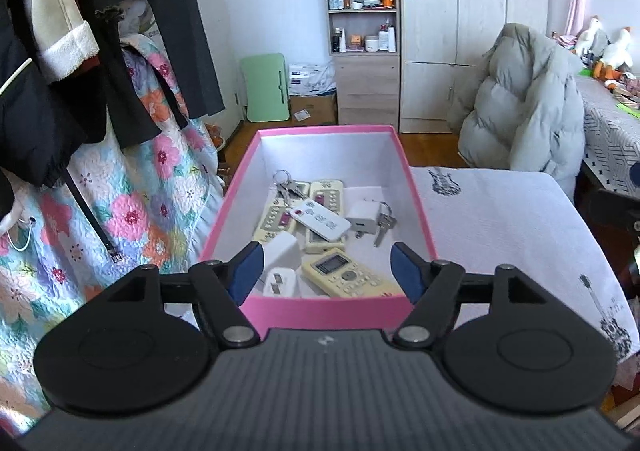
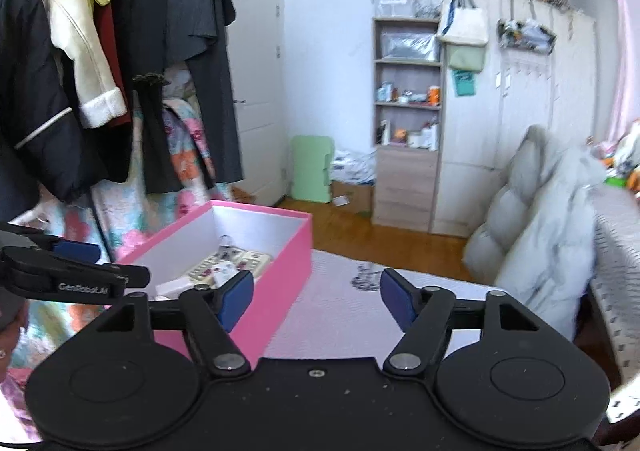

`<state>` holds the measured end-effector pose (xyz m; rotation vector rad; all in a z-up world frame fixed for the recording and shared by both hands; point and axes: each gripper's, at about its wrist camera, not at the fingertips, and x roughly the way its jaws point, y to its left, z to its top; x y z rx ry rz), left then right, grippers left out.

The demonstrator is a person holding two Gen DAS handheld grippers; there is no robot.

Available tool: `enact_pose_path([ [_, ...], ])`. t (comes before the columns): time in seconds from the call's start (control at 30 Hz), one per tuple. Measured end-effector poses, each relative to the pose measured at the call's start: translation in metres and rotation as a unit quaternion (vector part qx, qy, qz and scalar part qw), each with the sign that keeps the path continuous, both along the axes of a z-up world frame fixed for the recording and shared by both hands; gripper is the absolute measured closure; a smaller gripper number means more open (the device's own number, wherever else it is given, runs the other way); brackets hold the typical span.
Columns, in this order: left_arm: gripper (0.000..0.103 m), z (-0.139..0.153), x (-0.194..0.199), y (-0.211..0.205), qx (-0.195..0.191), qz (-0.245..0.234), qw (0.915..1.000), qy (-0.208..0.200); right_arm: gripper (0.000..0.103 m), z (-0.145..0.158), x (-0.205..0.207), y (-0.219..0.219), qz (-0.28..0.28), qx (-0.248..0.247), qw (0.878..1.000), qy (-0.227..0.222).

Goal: Organize rigid objects

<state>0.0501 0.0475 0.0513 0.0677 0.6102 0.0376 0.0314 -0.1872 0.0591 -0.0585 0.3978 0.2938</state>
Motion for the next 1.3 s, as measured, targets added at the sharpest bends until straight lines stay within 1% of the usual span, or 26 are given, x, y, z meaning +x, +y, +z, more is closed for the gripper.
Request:
enact_pose_path([
  [0.03, 0.032, -0.001, -0.004, -0.002, 0.001, -0.003, 1.0000, 0.001, 0.004, -0.001, -0.005, -0.001, -0.002, -0.001, 1.000, -0.008],
  [0.07, 0.031, -0.002, -0.008, -0.004, 0.001, -0.005, 1.0000, 0.001, 0.001, -0.003, -0.009, -0.002, -0.003, 0.001, 1.000, -0.018],
  [0.1, 0.031, -0.003, -0.010, -0.005, 0.001, -0.007, 1.0000, 0.000, 0.000, -0.005, -0.011, -0.003, -0.001, 0.005, 1.000, -0.025],
  [0.13, 0.030, -0.004, -0.014, -0.006, -0.001, -0.007, 1.0000, -0.001, 0.000, -0.009, -0.012, -0.005, 0.000, 0.005, 1.000, -0.022],
  [0.2, 0.030, -0.005, -0.020, -0.005, -0.009, -0.002, 0.9999, -0.005, 0.000, -0.014, -0.010, -0.007, -0.004, 0.009, 1.000, -0.001],
  [0.33, 0.028, -0.008, -0.029, -0.004, -0.020, 0.002, 0.9998, -0.005, 0.000, -0.022, -0.008, -0.016, -0.013, 0.037, 0.999, 0.030],
  [0.43, 0.023, -0.010, -0.033, -0.005, -0.013, 0.002, 0.9999, -0.004, 0.000, -0.025, -0.012, -0.018, -0.023, 0.039, 0.998, 0.036],
  [0.53, 0.014, -0.011, -0.036, -0.007, -0.010, 0.002, 0.9999, -0.008, 0.000, -0.024, -0.016, -0.018, -0.031, 0.043, 0.998, 0.037],
  [0.6, 0.008, -0.011, -0.039, -0.009, -0.006, 0.008, 0.9998, -0.017, 0.000, -0.023, -0.019, -0.017, -0.035, 0.041, 0.998, 0.034],
  [0.67, 0.003, -0.011, -0.040, -0.010, 0.002, 0.012, 0.9998, -0.016, 0.000, -0.023, -0.022, -0.016, -0.041, 0.036, 0.998, 0.034],
  [0.8, 0.003, -0.013, -0.039, -0.010, 0.003, 0.016, 0.9999, -0.003, 0.000, -0.022, -0.025, -0.016, -0.043, 0.040, 0.997, 0.046],
  [0.93, 0.002, -0.016, -0.040, -0.010, 0.001, 0.021, 0.9998, 0.005, 0.000, -0.023, -0.026, -0.022, -0.032, 0.074, 0.995, 0.061],
  [1.0, 0.002, -0.018, -0.041, -0.010, 0.005, 0.024, 0.9997, 0.005, 0.000, -0.024, -0.028, -0.021, -0.033, 0.066, 0.996, 0.058],
  [1.17, 0.000, -0.022, -0.043, -0.014, 0.032, 0.026, 0.9991, -0.001, 0.000, -0.026, -0.031, -0.016, -0.042, 0.036, 0.997, 0.047],
  [1.3, 0.000, -0.023, -0.045, -0.018, 0.041, 0.019, 0.9990, -0.002, 0.000, -0.028, -0.031, -0.012, -0.049, 0.012, 0.998, 0.046],
])
